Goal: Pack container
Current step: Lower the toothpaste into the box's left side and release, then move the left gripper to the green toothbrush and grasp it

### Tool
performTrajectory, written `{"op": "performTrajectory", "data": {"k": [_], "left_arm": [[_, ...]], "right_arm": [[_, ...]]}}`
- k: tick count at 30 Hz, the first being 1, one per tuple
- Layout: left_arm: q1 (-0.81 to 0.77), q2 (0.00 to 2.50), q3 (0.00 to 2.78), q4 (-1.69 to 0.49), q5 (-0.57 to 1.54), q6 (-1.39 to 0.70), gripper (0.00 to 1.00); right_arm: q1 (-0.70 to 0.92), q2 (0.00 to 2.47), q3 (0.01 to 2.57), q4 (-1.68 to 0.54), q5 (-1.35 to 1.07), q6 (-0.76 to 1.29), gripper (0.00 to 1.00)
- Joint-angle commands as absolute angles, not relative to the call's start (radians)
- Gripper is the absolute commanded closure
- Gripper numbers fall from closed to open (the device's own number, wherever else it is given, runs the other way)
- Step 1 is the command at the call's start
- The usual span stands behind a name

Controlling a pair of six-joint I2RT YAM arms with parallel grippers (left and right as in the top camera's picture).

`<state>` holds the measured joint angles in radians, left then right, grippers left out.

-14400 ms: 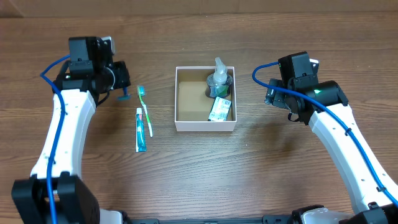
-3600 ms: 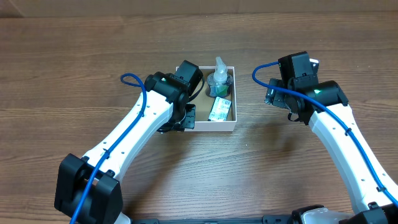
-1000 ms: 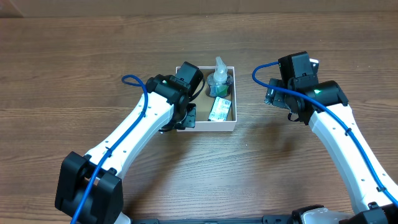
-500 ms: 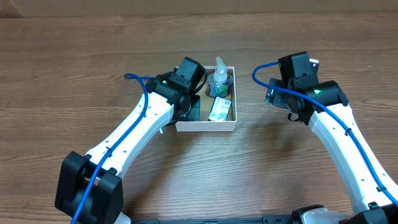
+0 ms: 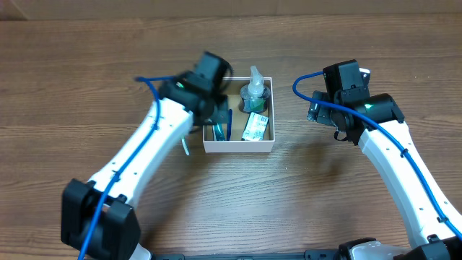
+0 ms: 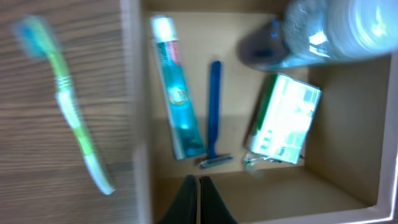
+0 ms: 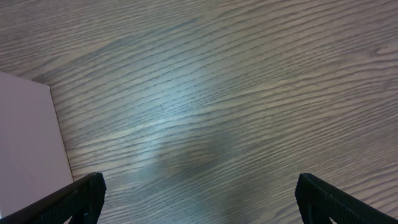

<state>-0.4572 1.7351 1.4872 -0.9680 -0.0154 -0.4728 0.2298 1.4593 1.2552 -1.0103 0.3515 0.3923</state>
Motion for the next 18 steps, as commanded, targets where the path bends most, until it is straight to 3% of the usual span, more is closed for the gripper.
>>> {"op": "performTrajectory", "data": {"k": [1,5,6,7,8,9,12,18], "left_arm": [[-0.347,1.705,1.610,-1.082,-0.036,-0.498,0.96],[-0.259,1.697,1.604,-1.168,-0.036,-0.498,0.95],[-0.243,1.697,1.590,-1.175,-0.036,-0.498,0.87],[-0.224,1.697,1.569,-1.177,-0.033,-0.498,0.71],[-0.210,1.697,1.547,-1.171,-0.033,-0.499,0.39],[-0.194,1.698,1.512,-1.150,-0.022,-0.503,0.20],[-0.163,1.698,1.408,-1.066,0.034,-0.507,0.16],[-0.128,1.698,1.217,-0.859,0.080,-0.521,0.21]], "right_arm": [[0.227,1.442,1.277,-1.005,0.365,0.397,0.00],[0.227,1.442,1.277,-1.005,0.365,0.397,0.00],[0.227,1.442,1.277,-1.005,0.365,0.397,0.00],[0.227,1.442,1.277,-1.005,0.365,0.397,0.00],[0.227,1.442,1.277,-1.005,0.365,0.397,0.00],[0.227,1.442,1.277,-1.005,0.365,0.397,0.00],[0.227,1.442,1.277,-1.005,0.365,0.397,0.00],[0.227,1.442,1.277,-1.005,0.365,0.397,0.00]]}}
